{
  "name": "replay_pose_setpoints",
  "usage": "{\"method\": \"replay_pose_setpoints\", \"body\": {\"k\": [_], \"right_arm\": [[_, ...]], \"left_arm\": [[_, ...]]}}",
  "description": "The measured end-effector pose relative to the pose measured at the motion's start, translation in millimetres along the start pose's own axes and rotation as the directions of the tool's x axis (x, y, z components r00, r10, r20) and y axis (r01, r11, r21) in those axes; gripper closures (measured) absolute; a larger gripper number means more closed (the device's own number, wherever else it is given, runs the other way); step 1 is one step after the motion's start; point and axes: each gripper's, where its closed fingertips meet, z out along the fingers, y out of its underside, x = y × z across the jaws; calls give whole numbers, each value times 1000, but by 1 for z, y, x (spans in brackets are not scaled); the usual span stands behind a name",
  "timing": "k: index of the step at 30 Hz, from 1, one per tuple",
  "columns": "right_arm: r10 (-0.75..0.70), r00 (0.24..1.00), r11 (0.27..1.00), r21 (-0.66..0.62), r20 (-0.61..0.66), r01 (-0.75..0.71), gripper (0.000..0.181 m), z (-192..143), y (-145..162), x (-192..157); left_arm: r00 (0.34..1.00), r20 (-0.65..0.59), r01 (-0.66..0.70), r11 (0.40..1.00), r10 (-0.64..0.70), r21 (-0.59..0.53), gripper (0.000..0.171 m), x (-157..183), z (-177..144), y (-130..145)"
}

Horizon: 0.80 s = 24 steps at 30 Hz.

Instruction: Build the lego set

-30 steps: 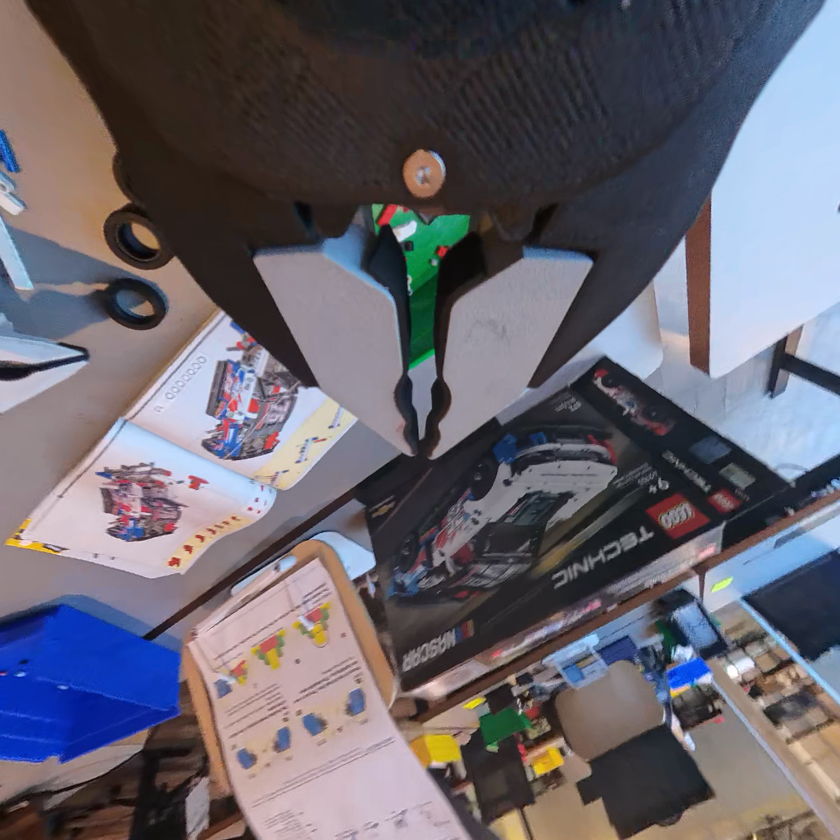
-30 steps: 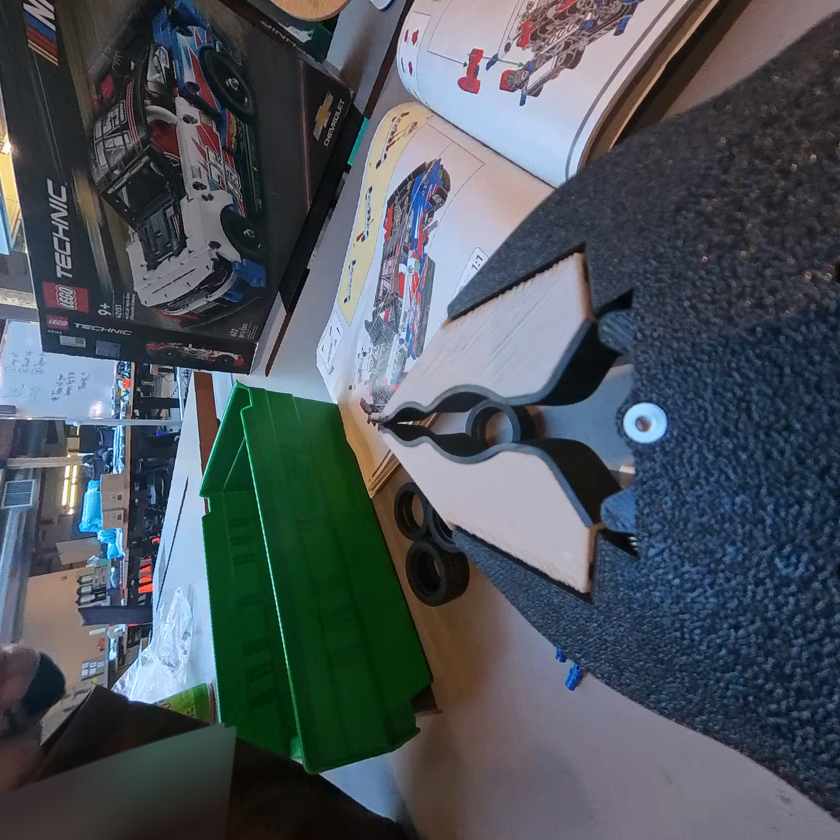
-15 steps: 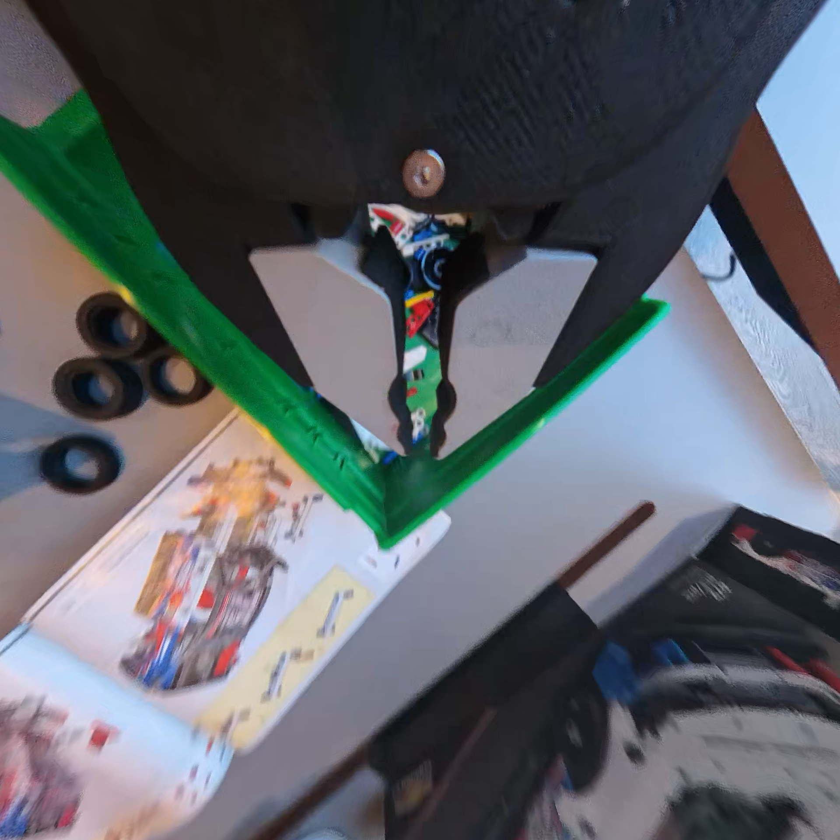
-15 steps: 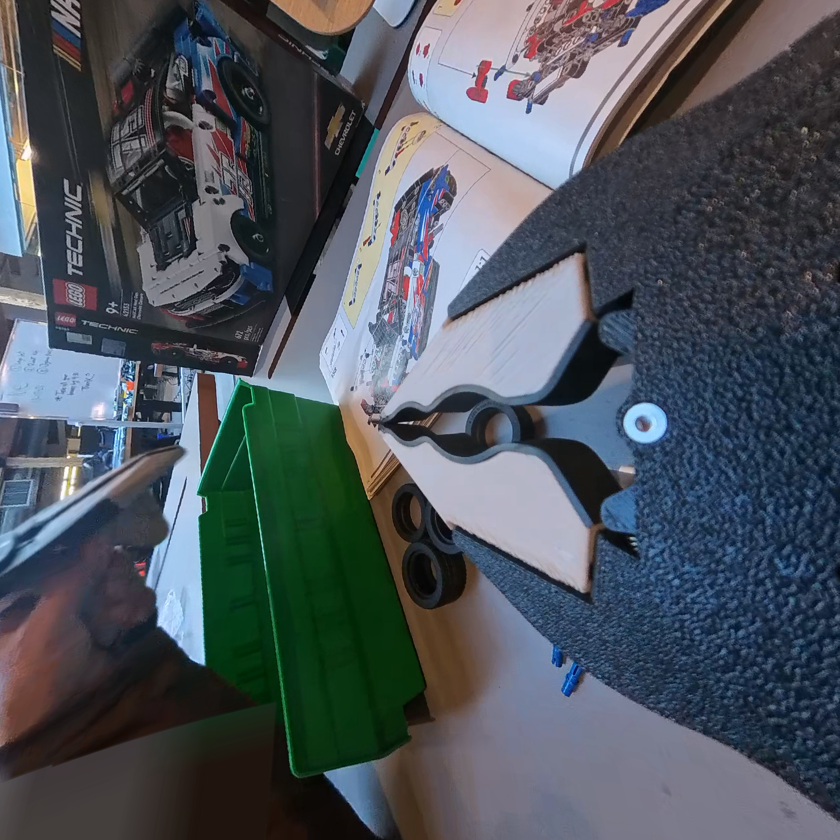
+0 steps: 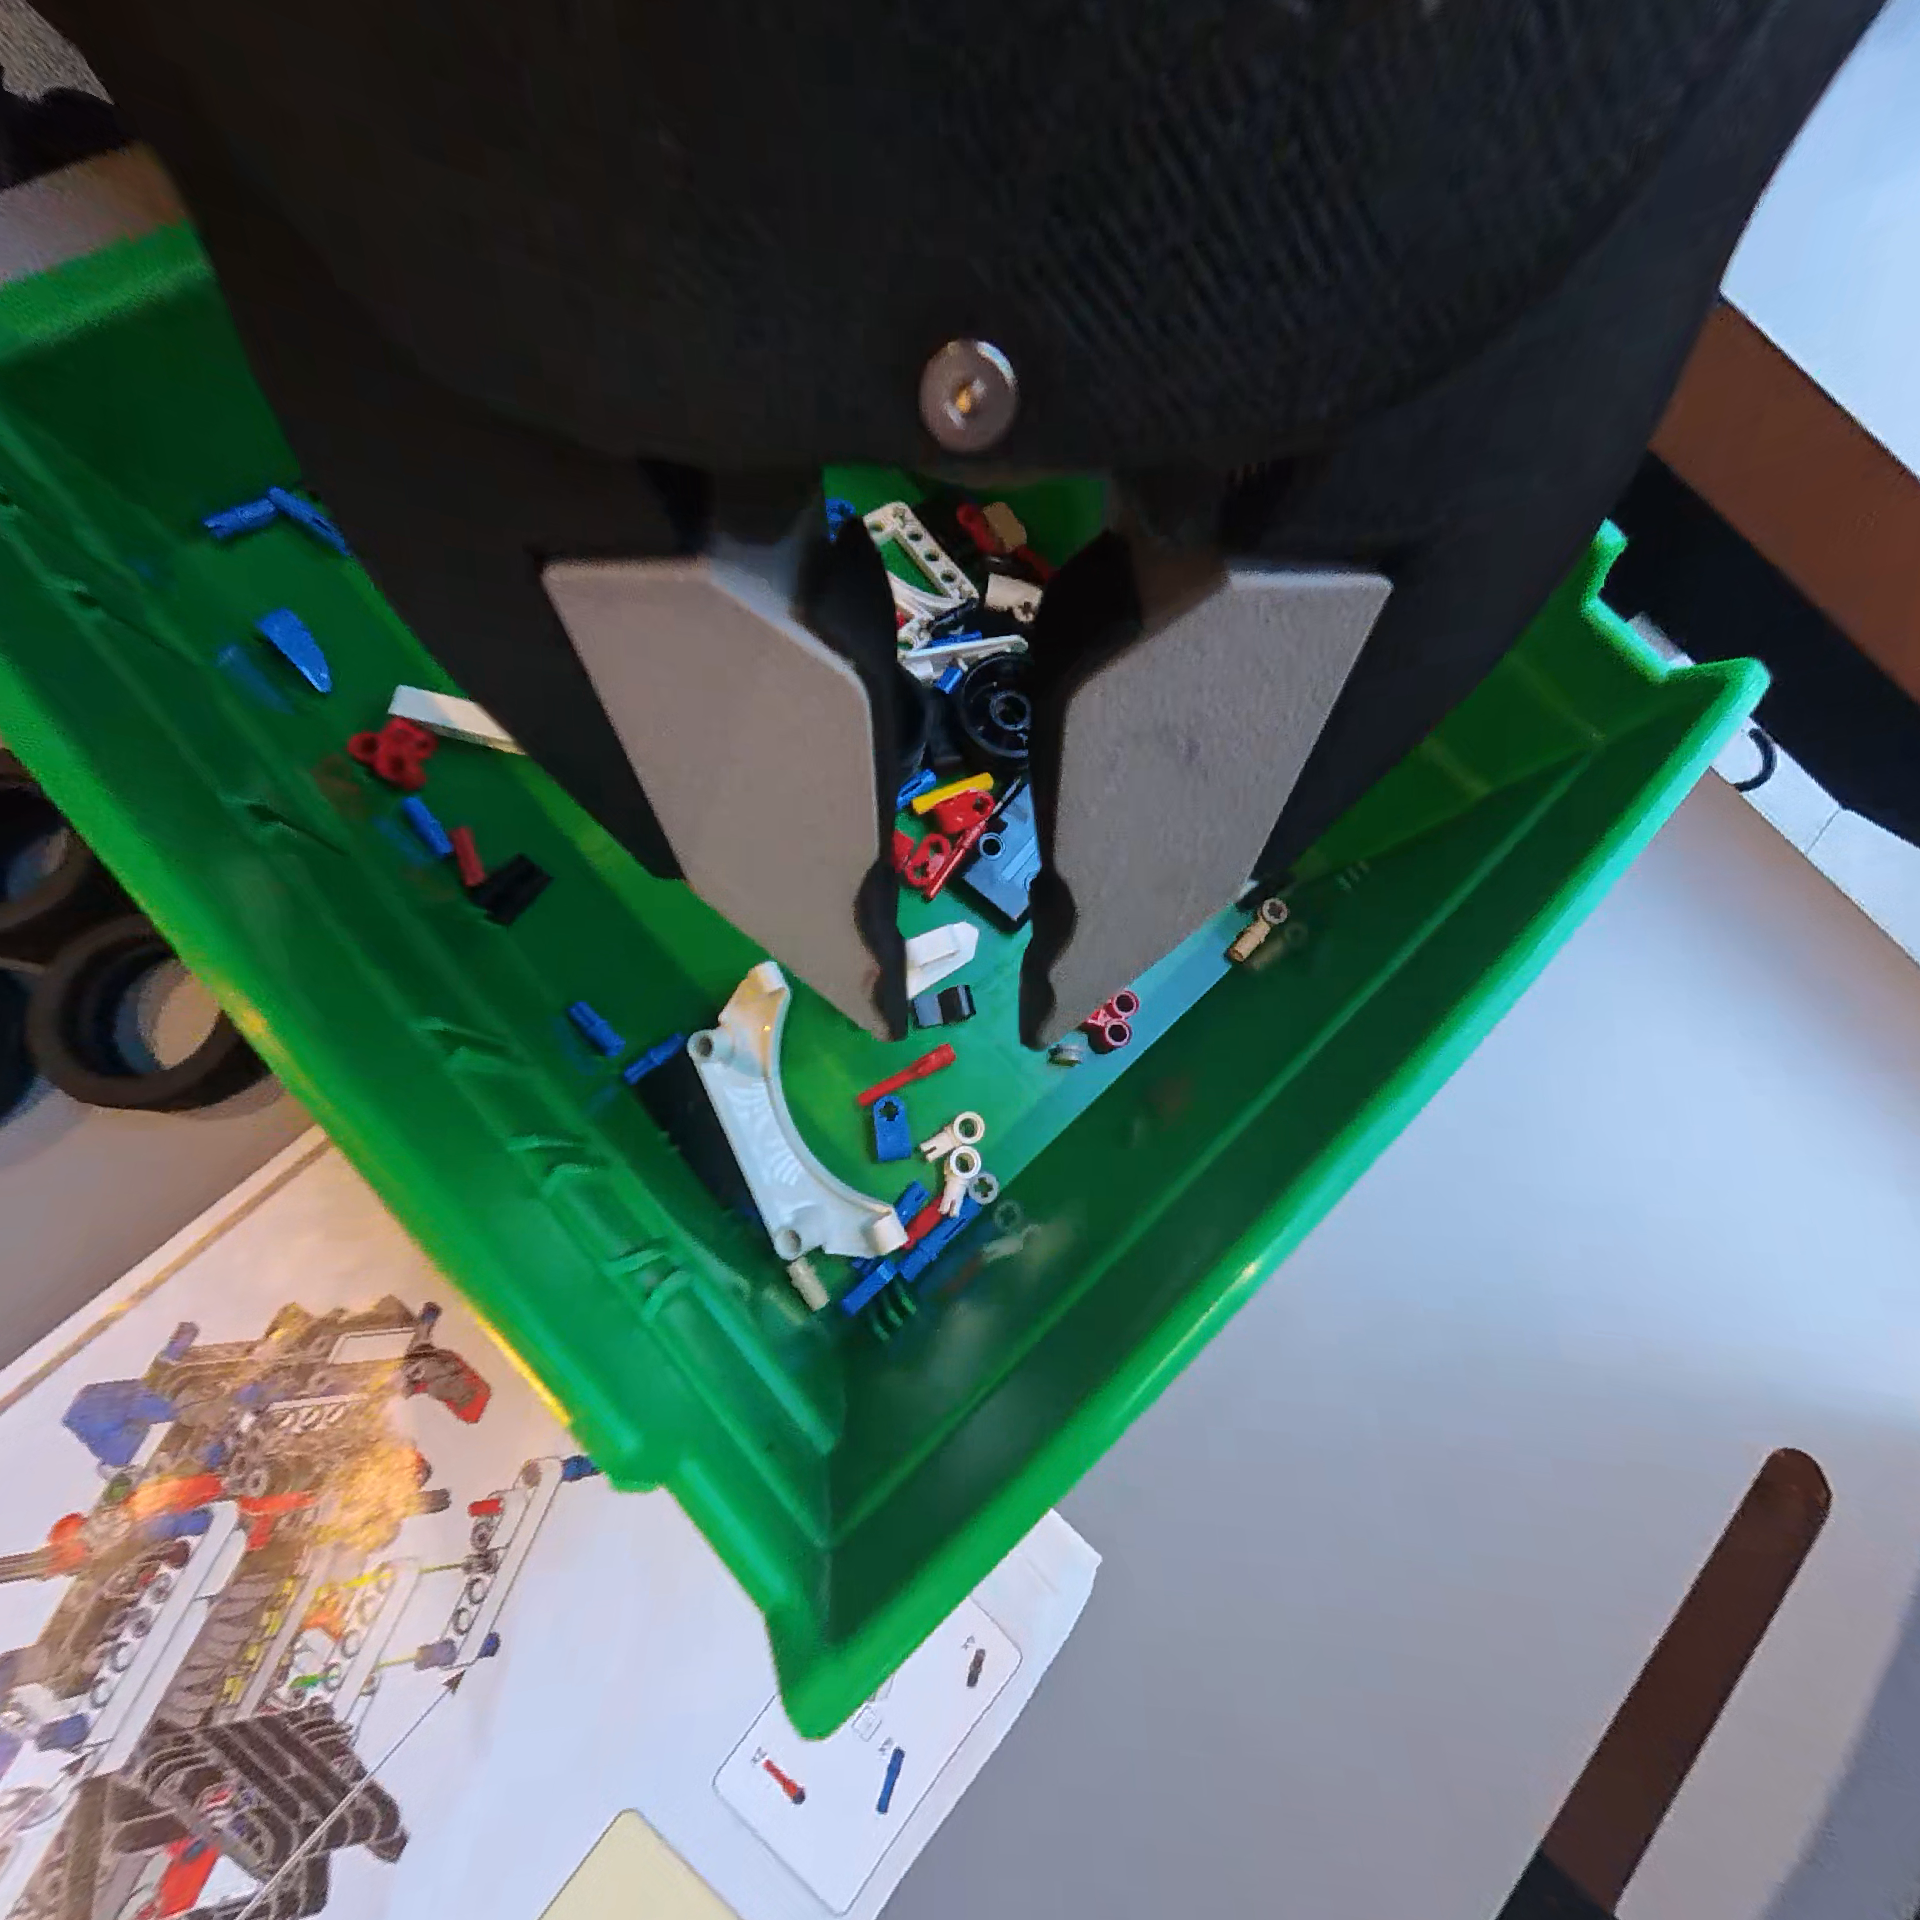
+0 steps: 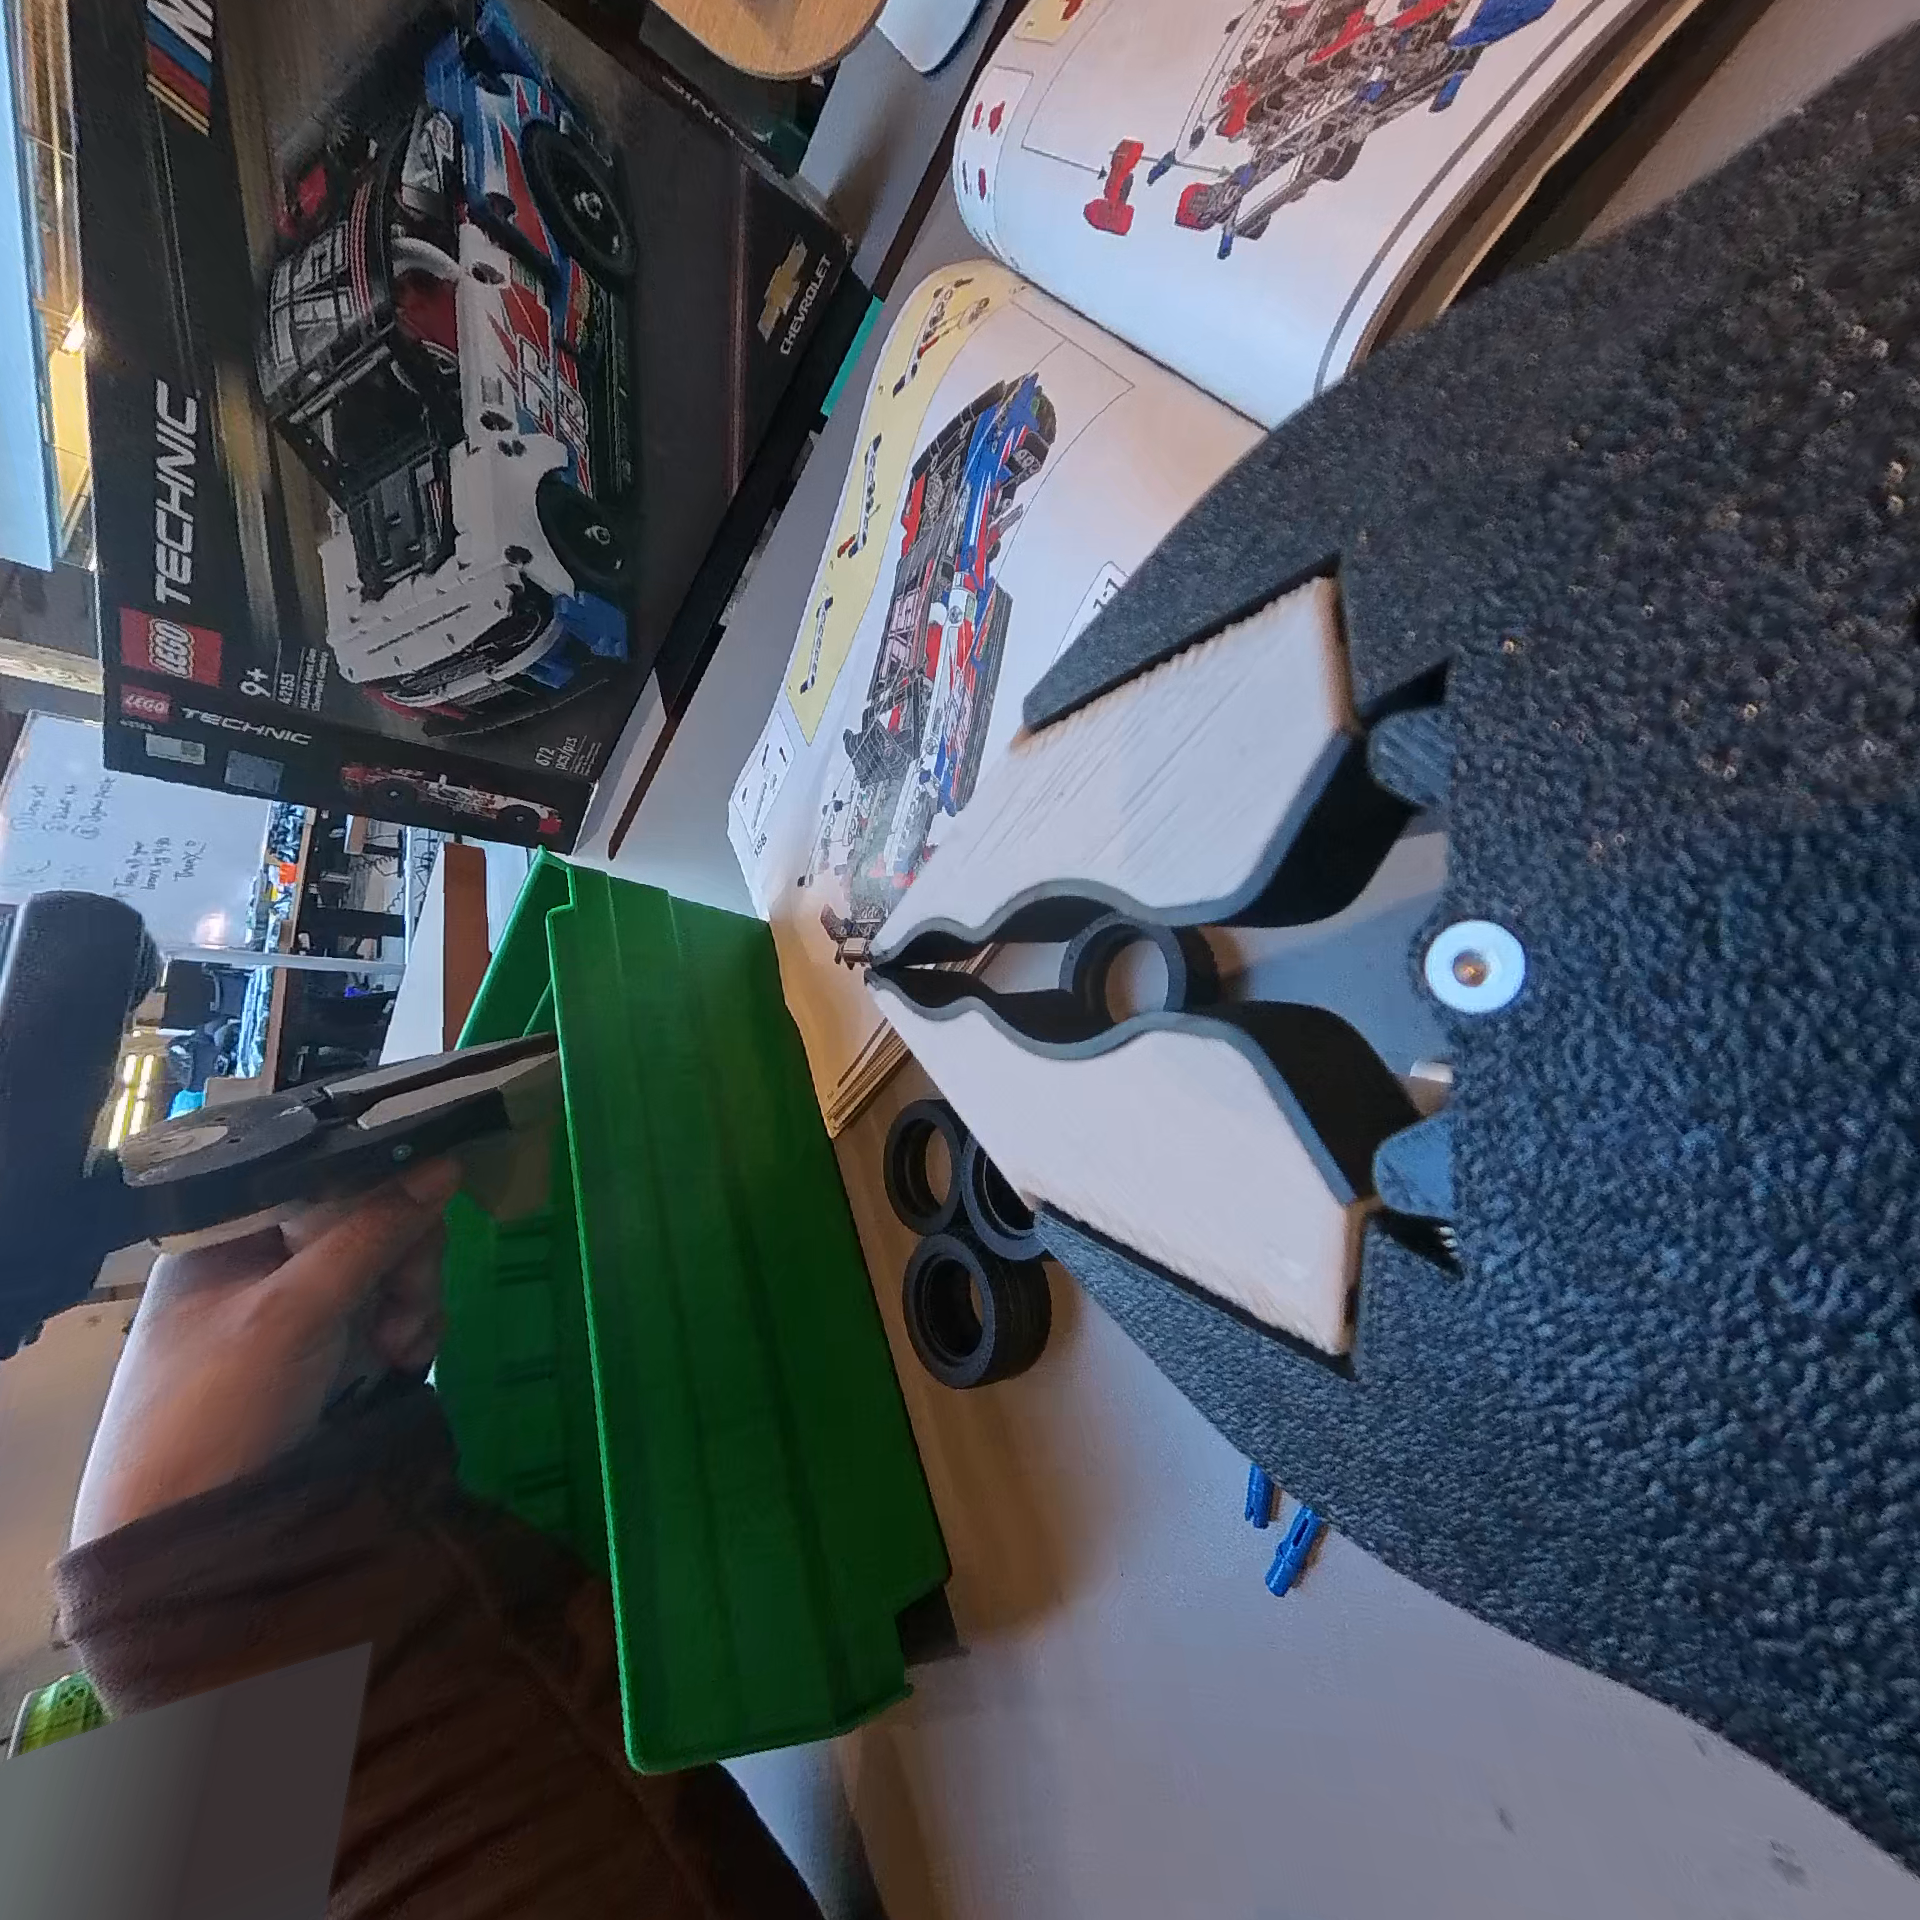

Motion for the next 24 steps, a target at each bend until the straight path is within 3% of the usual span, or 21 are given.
{"method": "replay_pose_setpoints", "body": {"k": [8, 15, 24], "right_arm": [[4, 1000, 1000, 0, 5, -4, 181, 0, 0, 0], [1, 1000, 1000, 1, 8, -1, 181, 0, 0, -1], [-2, 1000, 1000, -10, 9, 2, 181, 1, 1, -2]], "left_arm": [[1000, 8, 5, 998, -5, -55, 150, -3, 10, 8], [999, -49, 0, 995, -5, -104, 165, 7, 33, 11], [993, -117, 6, 995, -17, -97, 160, 11, 48, 12]]}}
